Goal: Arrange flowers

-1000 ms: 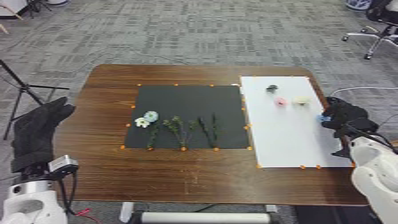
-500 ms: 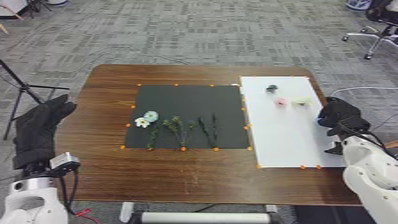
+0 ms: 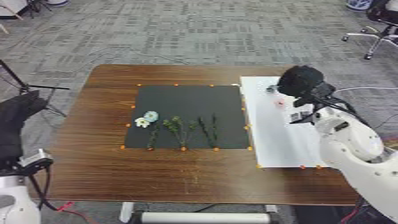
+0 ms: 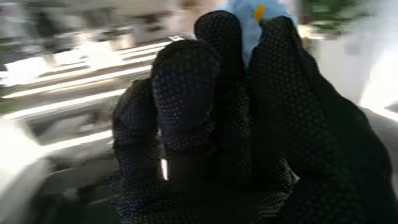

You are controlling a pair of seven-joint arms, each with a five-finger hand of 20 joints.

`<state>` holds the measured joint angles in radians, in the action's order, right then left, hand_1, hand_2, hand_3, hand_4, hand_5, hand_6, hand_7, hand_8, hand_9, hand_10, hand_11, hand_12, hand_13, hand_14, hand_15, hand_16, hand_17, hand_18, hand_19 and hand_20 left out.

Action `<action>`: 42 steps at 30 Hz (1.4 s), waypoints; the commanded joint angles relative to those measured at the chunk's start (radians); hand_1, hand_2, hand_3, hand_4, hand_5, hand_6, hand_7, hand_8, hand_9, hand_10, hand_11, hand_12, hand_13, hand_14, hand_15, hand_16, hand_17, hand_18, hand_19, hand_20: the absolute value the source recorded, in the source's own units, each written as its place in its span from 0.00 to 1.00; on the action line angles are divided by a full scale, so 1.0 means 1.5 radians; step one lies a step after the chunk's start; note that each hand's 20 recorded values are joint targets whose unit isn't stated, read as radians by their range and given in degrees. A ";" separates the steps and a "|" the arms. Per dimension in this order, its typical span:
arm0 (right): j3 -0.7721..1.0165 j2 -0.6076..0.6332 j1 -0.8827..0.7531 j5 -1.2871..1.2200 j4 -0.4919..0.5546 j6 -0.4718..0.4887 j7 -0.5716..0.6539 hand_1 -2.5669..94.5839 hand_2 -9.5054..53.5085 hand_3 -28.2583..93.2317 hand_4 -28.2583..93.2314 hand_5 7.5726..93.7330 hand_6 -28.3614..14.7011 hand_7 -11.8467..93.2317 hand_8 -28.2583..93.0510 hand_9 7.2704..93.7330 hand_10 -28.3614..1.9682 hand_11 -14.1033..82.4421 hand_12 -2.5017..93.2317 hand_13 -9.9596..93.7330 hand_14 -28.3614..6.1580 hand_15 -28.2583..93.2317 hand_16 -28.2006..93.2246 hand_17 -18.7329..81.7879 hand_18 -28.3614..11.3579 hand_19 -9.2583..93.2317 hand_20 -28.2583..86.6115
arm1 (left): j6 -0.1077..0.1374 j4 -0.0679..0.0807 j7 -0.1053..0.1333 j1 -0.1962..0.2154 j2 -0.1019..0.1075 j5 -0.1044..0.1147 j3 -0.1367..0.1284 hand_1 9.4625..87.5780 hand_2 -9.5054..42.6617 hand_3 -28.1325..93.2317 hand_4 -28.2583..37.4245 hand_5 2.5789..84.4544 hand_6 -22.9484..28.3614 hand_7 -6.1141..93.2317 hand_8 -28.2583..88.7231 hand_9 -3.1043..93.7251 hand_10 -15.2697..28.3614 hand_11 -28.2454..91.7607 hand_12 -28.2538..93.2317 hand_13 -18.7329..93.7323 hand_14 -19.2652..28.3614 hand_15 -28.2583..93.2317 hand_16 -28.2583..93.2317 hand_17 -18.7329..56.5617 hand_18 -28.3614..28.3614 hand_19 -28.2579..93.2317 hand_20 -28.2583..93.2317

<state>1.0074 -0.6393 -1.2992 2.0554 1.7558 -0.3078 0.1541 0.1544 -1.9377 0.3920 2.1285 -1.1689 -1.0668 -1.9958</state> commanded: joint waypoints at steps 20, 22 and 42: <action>-0.299 -0.395 0.283 0.034 -0.130 0.271 -0.131 0.64 0.00 0.70 0.10 0.83 0.74 0.31 0.26 0.93 0.64 0.19 0.34 0.83 0.62 0.67 0.53 0.53 0.19 0.78 0.77 | -0.057 -0.010 -0.034 0.053 -0.055 0.023 -0.045 0.14 0.76 0.79 0.00 0.67 0.48 0.23 0.18 0.62 0.68 0.42 0.36 0.57 0.78 0.43 0.23 0.37 0.72 0.37 0.40; -0.298 -0.396 0.274 0.045 -0.141 0.275 -0.125 0.64 0.00 0.70 0.10 0.82 0.75 0.31 0.26 0.93 0.65 0.18 0.33 0.83 0.62 0.67 0.54 0.53 0.19 0.78 0.77 | -0.073 -0.017 -0.033 0.064 -0.069 0.021 -0.054 0.13 0.75 0.80 0.00 0.67 0.48 0.23 0.18 0.62 0.68 0.42 0.36 0.56 0.78 0.43 0.23 0.37 0.72 0.37 0.40; -0.280 -0.428 0.258 0.192 -0.219 0.309 -0.127 0.62 0.00 0.72 0.09 0.82 0.74 0.31 0.25 0.89 0.66 0.19 0.27 0.83 0.61 0.67 0.54 0.53 0.20 0.78 0.76 | -0.336 -0.095 -0.033 0.125 -0.300 -0.034 -0.219 0.13 0.73 0.79 0.00 0.68 0.47 0.23 0.18 0.63 0.68 0.41 0.37 0.57 0.78 0.43 0.24 0.37 0.73 0.37 0.40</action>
<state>0.5710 -1.2598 -0.9152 2.3127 1.4414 0.1488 -0.0309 -0.2104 -2.0453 0.3498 2.2951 -1.4621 -1.0707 -2.2424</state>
